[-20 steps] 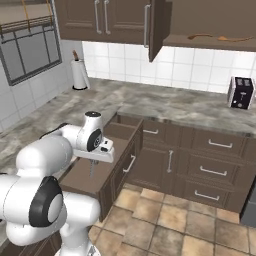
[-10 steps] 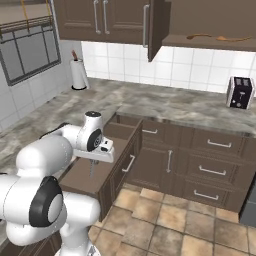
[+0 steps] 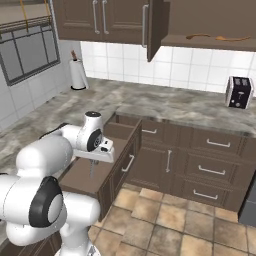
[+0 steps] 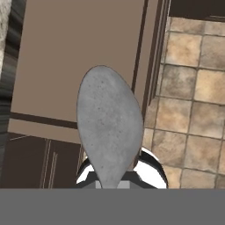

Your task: Organize the utensils by type. Pick up the wooden spoons from the counter and place them in the open cabinet. Then pick up the metallic utensils from the counter and place them in the open drawer.

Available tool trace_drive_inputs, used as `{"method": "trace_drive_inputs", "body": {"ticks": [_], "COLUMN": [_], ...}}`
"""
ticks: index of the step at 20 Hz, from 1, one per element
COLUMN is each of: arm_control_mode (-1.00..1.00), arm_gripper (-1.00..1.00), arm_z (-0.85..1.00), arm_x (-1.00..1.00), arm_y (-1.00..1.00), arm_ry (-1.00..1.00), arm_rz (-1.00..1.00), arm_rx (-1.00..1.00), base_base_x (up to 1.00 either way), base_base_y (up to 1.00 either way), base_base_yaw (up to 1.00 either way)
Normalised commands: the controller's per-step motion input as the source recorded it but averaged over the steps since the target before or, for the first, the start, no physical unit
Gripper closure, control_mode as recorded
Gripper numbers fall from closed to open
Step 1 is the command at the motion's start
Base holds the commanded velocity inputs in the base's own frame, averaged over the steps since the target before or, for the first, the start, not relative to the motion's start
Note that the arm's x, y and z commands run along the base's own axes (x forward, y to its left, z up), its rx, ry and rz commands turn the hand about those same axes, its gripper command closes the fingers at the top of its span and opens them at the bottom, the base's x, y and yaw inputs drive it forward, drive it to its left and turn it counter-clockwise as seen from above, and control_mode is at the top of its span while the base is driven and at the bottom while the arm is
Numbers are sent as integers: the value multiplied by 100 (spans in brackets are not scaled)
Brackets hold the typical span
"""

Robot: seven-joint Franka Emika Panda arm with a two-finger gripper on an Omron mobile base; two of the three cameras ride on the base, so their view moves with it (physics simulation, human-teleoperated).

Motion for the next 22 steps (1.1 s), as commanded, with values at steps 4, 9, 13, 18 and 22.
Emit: {"method": "trace_drive_inputs", "body": {"ticks": [4,9,13,18,22], "arm_control_mode": [-100,-100,-100,-100,-100], "arm_gripper": [100,100,100,100,100], "arm_z": [-1,-19,-33,-33,-29], "arm_x": [20,51,64,57,45], "arm_y": [-9,6,1,2,-1], "arm_ry": [0,0,0,0,6], "arm_rz": [-13,-11,-8,-4,0], "arm_rx": [0,0,0,0,1], "base_base_x": [0,0,0,0,0], "base_base_y": [0,0,0,0,0], "base_base_yaw": [0,0,0,0,0]}}
